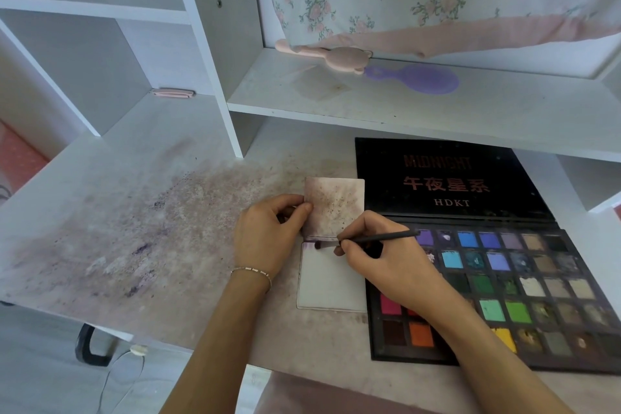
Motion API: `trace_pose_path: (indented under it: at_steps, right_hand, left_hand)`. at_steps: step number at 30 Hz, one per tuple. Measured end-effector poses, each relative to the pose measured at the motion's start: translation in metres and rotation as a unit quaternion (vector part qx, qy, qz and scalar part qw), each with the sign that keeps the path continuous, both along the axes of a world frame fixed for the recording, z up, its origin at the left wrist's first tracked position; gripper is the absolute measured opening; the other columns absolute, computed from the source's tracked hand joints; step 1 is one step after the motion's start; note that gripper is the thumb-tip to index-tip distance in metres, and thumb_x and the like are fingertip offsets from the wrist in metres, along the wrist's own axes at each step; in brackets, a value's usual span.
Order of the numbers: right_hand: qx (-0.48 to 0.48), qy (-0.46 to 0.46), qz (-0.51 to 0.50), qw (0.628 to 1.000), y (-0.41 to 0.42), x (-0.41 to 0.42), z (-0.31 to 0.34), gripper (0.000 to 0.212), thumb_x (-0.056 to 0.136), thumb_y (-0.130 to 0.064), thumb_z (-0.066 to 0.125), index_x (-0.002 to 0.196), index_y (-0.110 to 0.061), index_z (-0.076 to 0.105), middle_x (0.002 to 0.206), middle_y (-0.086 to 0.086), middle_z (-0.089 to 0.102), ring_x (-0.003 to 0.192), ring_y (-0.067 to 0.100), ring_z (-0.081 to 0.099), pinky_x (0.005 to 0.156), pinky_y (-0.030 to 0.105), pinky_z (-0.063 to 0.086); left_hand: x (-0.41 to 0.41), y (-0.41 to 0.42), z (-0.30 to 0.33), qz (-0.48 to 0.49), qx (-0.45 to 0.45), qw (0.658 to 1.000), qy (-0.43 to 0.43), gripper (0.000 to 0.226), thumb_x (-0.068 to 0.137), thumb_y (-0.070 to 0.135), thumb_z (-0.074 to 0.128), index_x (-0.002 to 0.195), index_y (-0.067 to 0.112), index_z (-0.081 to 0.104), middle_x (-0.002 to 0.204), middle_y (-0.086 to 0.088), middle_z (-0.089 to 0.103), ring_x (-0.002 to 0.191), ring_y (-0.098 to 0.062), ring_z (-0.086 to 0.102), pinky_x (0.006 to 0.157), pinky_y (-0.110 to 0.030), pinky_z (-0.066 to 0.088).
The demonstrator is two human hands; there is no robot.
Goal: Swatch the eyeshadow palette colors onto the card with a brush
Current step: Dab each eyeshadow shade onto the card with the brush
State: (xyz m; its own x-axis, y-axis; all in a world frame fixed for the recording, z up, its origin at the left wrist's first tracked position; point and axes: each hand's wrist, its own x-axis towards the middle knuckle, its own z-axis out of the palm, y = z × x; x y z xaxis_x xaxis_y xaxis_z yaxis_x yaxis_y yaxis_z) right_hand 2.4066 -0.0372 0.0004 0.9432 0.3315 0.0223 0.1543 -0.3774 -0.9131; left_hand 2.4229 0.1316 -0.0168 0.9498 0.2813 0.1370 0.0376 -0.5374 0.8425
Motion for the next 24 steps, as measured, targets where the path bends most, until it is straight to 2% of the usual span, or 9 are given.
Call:
trace_pose_path:
  at_steps: [10, 15, 24]
  right_hand:
    - [-0.002, -0.007, 0.006, 1.000, -0.0001, 0.0006, -0.0004, 0.014, 0.081, -0.014, 0.059, 0.077, -0.027, 0.058, 0.078, -0.005, 0.067, 0.079, 0.004, 0.061, 0.070, 0.016, 0.050]
    - [0.001, -0.007, -0.003, 1.000, 0.0000, 0.0003, -0.0012, 0.011, 0.081, -0.014, 0.059, 0.077, -0.024, 0.058, 0.079, -0.003, 0.067, 0.080, 0.007, 0.061, 0.070, 0.020, 0.051]
    - [0.003, -0.003, 0.000, 1.000, -0.0002, 0.0009, -0.0007, 0.011, 0.080, -0.014, 0.059, 0.076, -0.025, 0.059, 0.078, -0.003, 0.067, 0.078, 0.006, 0.061, 0.070, 0.019, 0.050]
  left_hand:
    - [0.0004, 0.0000, -0.0001, 0.003, 0.002, 1.000, 0.003, 0.013, 0.079, 0.026, 0.067, 0.090, 0.022, 0.073, 0.075, 0.012, 0.066, 0.075, -0.006, 0.062, 0.074, -0.025, 0.051]
    - [0.0009, -0.0006, -0.0004, 0.000, -0.002, 1.000, 0.002, 0.012, 0.079, 0.026, 0.066, 0.089, 0.023, 0.073, 0.078, 0.010, 0.068, 0.075, -0.005, 0.062, 0.073, -0.025, 0.051]
    - [-0.0010, 0.0003, 0.0005, -0.002, -0.001, 1.000, 0.000, 0.012, 0.080, 0.025, 0.066, 0.089, 0.022, 0.073, 0.077, 0.010, 0.067, 0.076, -0.008, 0.063, 0.074, -0.029, 0.052]
